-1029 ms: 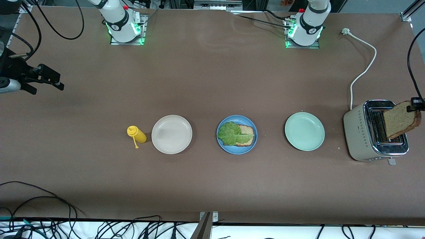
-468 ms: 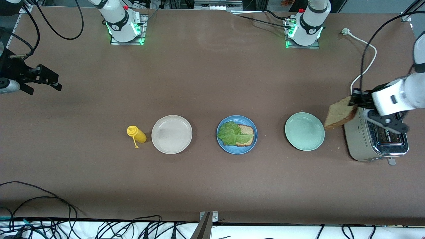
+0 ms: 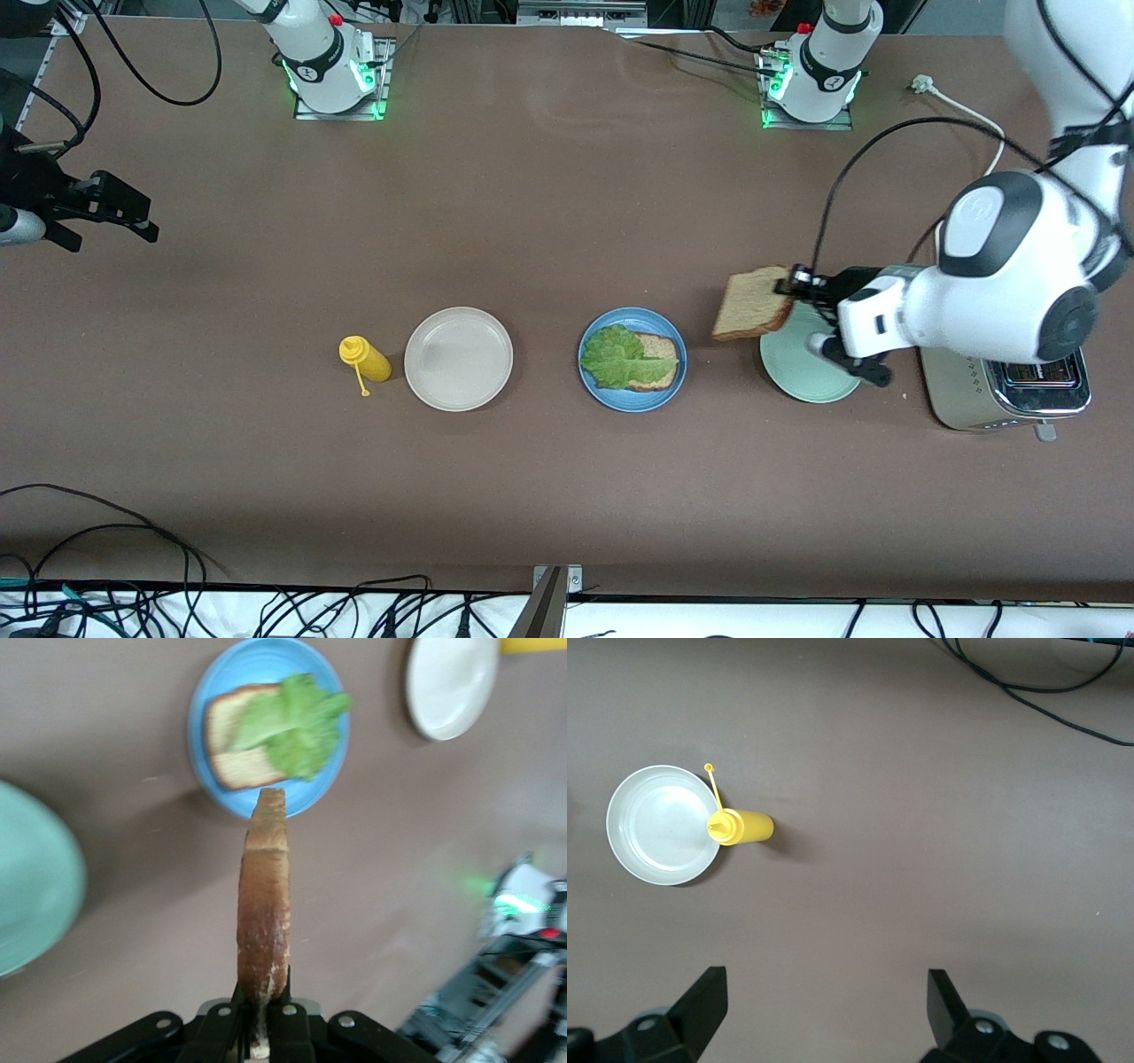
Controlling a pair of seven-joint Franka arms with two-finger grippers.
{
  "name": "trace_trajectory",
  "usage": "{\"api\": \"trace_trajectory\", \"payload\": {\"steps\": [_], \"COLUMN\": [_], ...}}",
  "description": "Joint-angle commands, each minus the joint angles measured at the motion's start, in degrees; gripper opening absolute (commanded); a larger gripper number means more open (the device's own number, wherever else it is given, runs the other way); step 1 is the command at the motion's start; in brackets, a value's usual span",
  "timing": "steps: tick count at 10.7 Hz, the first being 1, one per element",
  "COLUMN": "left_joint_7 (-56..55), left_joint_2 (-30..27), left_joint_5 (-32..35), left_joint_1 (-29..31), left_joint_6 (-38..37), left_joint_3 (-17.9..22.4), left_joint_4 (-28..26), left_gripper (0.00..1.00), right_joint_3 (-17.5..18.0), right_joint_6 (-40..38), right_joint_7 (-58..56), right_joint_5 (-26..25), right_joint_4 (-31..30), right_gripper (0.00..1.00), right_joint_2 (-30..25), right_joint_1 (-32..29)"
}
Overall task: Make sandwich in blue plate with both arms
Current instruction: 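Carry the toast over the blue plate and lower it onto the lettuce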
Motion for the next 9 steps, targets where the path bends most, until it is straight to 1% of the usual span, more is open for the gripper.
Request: {"api": "trace_trajectory", "payload": {"steps": [1,3,5,6,7,8,9], "left_joint_7": [-1.2,-0.1,0.9,2.0,5.0,10.4,13.6], "left_joint_2": [6.6,10.0,12.9,14.0,15.6,17.0,17.4], "left_joint_5": [-10.8,-15.8,-16.8,-18.5,-21.4,-23.0,-23.0], "left_joint_1": [-3.1,-5.0,-7.0,-7.9,-8.0,-8.0,-7.8], "left_joint_6": [6.6,10.8,15.3,16.4,16.5,16.7,17.0], "left_joint_3": [0.1,0.1,0.1,0.1,0.1,0.1,0.2], "left_joint_4": [2.0,2.0,2.0,2.0,2.0,1.8,1.7], "left_gripper": [0.00,0.00,0.00,0.00,0.00,0.00,0.00], "right_joint_3": [-1.6,-2.0,-1.9,-2.0,-2.0,-2.0,-2.0], "right_joint_6": [-0.2,-0.1,0.0,0.1,0.1,0.2,0.1], "right_joint_7": [-0.1,0.2,0.2,0.3,0.3,0.3,0.3], "right_joint_5": [-0.8,-0.9,-0.7,-0.6,-0.6,-0.8,-0.7], "right_joint_4": [0.8,1.0,1.0,1.2,1.2,1.2,1.2], "right_gripper": [1.00,1.00,1.00,1.00,1.00,1.00,1.00], "right_joint_2": [0.0,0.3,0.8,0.9,0.9,0.9,0.9], "right_joint_1": [0.3,0.5,0.5,0.5,0.4,0.4,0.4]}}
